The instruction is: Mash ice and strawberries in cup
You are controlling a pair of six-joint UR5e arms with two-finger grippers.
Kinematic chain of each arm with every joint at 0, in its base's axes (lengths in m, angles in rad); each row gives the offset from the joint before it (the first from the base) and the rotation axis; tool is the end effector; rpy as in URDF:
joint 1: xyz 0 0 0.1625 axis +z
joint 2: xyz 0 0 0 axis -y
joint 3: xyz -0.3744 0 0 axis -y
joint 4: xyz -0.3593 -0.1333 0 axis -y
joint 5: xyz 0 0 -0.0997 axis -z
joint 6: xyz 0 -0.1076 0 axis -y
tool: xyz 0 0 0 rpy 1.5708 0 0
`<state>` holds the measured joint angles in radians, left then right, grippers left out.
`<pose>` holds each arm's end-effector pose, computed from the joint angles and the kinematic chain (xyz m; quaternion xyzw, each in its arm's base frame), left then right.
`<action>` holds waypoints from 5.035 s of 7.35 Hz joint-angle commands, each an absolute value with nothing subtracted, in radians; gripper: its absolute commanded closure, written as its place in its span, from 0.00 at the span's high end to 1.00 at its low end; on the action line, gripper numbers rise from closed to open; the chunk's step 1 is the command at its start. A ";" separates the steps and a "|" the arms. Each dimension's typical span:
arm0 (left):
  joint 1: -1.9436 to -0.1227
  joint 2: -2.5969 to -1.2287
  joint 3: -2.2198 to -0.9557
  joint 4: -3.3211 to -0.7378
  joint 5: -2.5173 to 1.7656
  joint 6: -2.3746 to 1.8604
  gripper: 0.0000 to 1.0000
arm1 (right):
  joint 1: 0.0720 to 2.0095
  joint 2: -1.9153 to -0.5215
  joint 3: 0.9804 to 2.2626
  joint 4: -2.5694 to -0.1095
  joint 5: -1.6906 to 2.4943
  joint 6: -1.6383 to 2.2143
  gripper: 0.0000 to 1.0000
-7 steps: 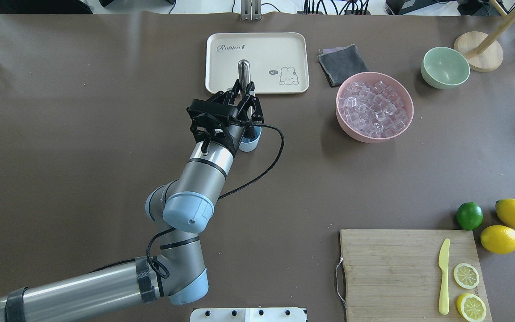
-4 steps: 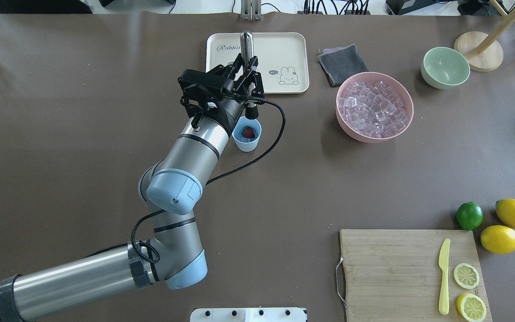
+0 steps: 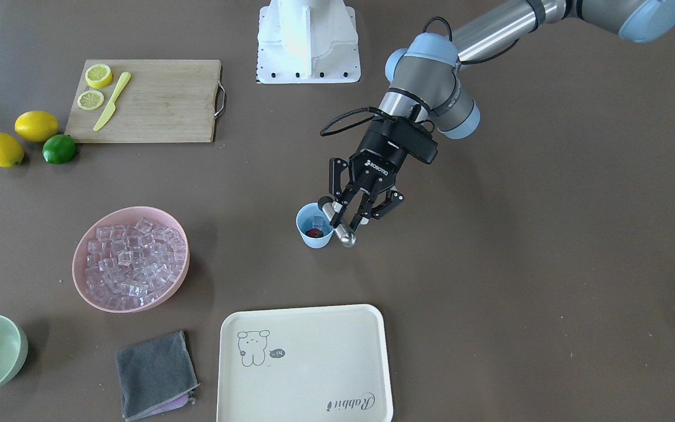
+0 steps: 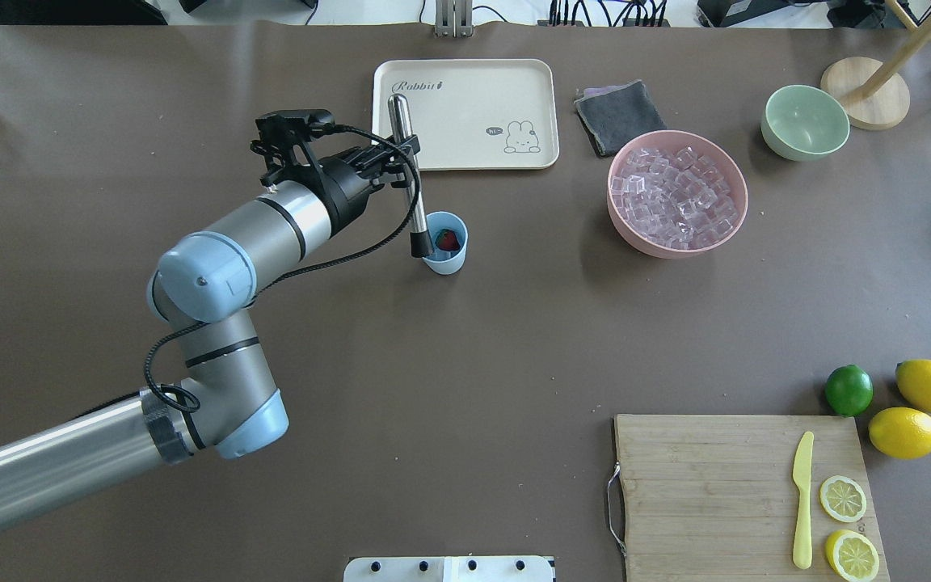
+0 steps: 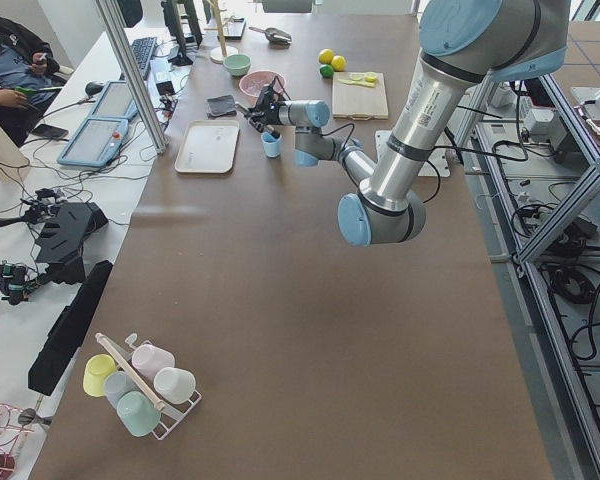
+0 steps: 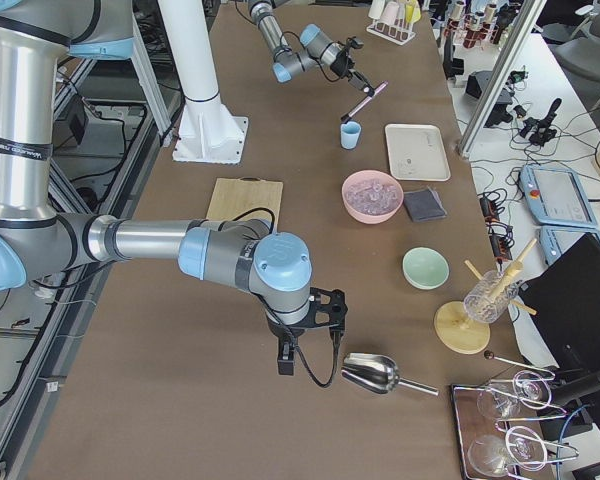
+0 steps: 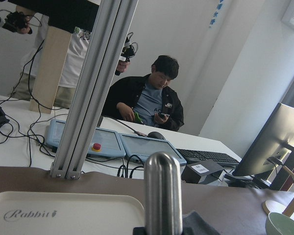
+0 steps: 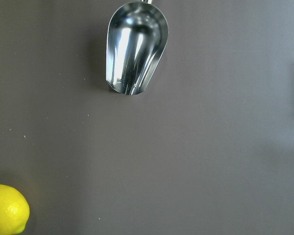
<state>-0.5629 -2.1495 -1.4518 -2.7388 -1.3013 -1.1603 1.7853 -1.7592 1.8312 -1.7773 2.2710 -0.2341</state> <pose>0.4419 -0.4703 0.2111 0.4185 0.5936 -0.1492 0.6711 0.1425 -0.3538 0.5993 0.0146 -0.3477 0.0139 0.9374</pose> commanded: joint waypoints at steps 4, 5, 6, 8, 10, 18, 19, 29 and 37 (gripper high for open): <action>-0.692 -2.111 -1.388 -2.702 -1.562 -1.350 0.28 | 1.812 -1.766 1.841 -1.775 2.273 -0.235 1.00; -0.704 -2.099 -1.382 -2.657 -1.615 -1.345 0.28 | 1.818 -1.769 1.842 -1.776 2.275 -0.235 1.00; -0.754 -2.061 -1.381 -2.590 -1.761 -1.345 0.29 | 1.821 -1.769 1.842 -1.776 2.275 -0.235 1.00; -0.874 -1.999 -1.379 -2.490 -2.097 -1.333 0.31 | 1.833 -1.769 1.845 -1.776 2.275 -0.235 1.00; -0.958 -1.825 -1.379 -2.490 -2.241 -1.031 0.32 | 1.835 -1.778 1.847 -1.776 2.295 -0.235 1.00; -1.190 -1.649 -1.401 -2.385 -2.285 -0.717 0.99 | 1.845 -1.799 1.845 -1.781 2.306 -0.235 1.00; -1.310 -1.758 -1.411 -2.170 -2.384 -0.634 0.98 | 1.847 -1.799 1.845 -1.784 2.307 -0.233 1.00; -1.550 -1.597 -1.812 -1.599 -2.419 -0.103 0.99 | 1.847 -1.787 1.838 -1.784 2.358 -0.218 1.00; -1.552 -1.552 -1.729 -1.729 -2.272 -0.150 0.99 | 1.845 -1.819 1.838 -1.708 2.339 -0.219 1.00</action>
<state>-1.5488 -1.5506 -1.7475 -1.7310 -2.2727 -0.1163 1.8431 -1.8075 1.8349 -1.7548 2.3380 -0.2129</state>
